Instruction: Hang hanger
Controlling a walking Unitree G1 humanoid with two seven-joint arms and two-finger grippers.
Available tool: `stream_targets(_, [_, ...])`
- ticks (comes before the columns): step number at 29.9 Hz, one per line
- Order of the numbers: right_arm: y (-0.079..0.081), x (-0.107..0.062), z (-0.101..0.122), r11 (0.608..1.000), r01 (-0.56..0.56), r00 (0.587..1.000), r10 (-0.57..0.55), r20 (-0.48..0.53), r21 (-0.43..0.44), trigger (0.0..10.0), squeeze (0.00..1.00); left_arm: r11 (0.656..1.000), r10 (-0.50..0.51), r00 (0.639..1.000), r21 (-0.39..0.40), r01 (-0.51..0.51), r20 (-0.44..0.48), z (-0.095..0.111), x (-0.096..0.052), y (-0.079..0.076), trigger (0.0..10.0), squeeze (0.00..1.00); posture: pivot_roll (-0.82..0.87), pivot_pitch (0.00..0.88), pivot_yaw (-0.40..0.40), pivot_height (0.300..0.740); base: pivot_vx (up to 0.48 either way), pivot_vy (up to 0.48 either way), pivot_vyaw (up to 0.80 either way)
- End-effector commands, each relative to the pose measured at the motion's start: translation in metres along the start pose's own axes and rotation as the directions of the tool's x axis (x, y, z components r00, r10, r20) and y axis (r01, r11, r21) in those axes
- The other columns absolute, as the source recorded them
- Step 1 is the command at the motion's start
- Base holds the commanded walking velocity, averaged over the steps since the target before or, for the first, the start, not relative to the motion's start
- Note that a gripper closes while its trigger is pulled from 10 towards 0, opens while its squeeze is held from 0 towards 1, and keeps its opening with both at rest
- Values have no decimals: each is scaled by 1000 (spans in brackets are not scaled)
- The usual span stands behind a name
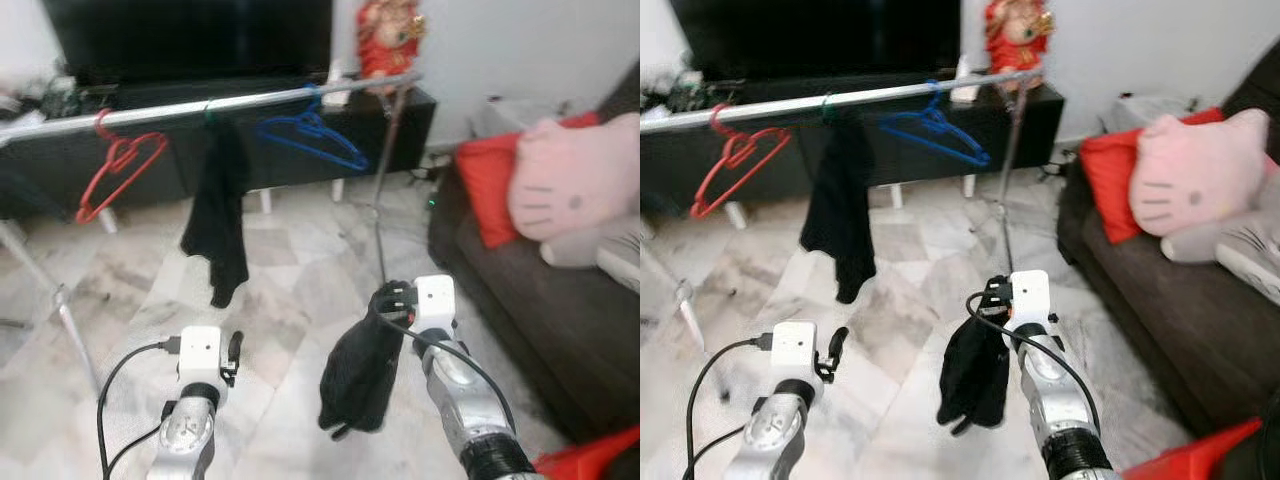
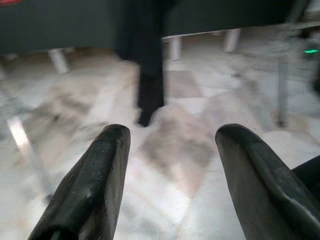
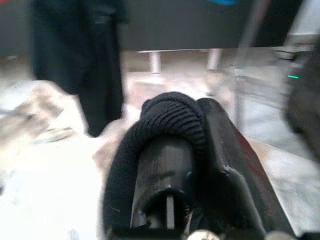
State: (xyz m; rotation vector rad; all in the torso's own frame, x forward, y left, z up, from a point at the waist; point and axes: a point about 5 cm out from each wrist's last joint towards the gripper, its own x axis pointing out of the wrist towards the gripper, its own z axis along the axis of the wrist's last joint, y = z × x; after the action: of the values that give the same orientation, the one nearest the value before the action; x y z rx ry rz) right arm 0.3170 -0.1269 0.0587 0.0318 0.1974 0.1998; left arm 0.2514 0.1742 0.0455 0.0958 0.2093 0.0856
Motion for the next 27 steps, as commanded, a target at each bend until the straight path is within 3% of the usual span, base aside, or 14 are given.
stream_targets(1, [-5,1,7,1000,4,1000,-4,31,-4,10000,0,1000,3,1000,31,-4,14,6,1,1,10000,0,71,0,-57,740,0,0,800])
stream_targets(6, [-11,2,2,999,34,999,-34,6,13,10000,0,993,-27,999,116,23,34,11,3,7,10000,0,69,0,-27,740,0,0,378])
stream_targets(12, [-20,0,-3,996,89,996,-88,-16,26,10000,0,993,-30,999,117,25,39,15,4,14,10000,0,48,0,12,740,0,0,0])
stream_targets(20, [-23,-1,-6,996,85,996,-85,-25,29,10000,0,997,-24,998,81,20,56,21,7,11,10000,0,47,0,-2,740,30,0,0])
stream_targets(24, [-39,-3,-7,996,92,995,-93,-42,-22,10000,0,995,-31,998,92,25,63,23,8,9,10000,0,51,0,-14,740,249,0,0])
stream_targets(25, [-54,-7,-10,992,122,990,-124,-60,-36,10000,0,995,-32,998,97,26,62,22,8,10,10000,0,47,0,-18,740,244,0,0])
stream_targets(26, [-54,-7,-10,992,122,990,-124,-60,-36,10000,0,995,-32,998,97,26,62,22,8,10,10000,0,47,0,-18,740,244,0,0])
stream_targets(27, [-72,-12,-15,983,171,981,-176,-86,-63,10000,0,995,-28,998,101,22,60,21,7,13,10000,0,47,0,-18,740,251,0,0])
